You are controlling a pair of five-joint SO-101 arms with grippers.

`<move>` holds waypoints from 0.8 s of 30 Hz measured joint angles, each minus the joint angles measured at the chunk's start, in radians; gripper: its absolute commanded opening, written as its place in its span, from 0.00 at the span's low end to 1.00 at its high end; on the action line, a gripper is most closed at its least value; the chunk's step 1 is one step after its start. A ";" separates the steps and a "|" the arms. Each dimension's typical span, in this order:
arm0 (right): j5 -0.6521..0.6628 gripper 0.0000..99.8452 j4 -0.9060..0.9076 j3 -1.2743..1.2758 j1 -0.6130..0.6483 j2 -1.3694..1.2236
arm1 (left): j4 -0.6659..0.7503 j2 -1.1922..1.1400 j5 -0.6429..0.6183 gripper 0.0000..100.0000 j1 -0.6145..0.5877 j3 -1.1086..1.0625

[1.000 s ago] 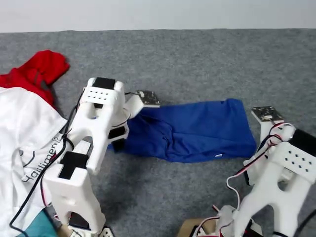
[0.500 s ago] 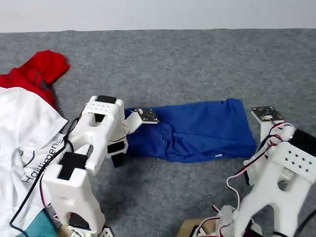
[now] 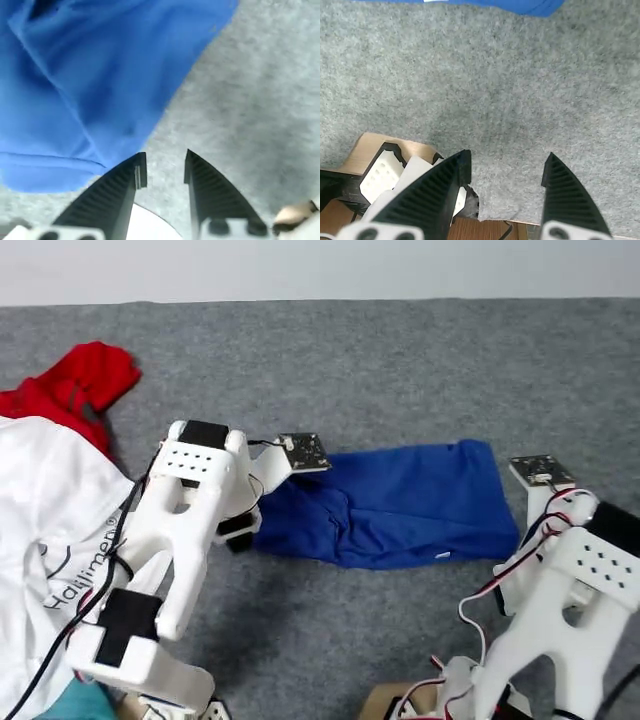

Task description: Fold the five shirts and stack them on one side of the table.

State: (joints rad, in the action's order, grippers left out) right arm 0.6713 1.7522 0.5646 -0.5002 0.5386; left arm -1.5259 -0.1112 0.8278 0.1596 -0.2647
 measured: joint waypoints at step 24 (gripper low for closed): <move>0.000 0.25 0.000 0.000 0.000 0.000 | 0.103 -0.315 -0.048 0.00 0.025 0.092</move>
State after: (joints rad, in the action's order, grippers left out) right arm 0.6713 1.7522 0.5646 -0.5002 0.5386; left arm -1.4231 -0.4258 0.7802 0.1841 -0.1726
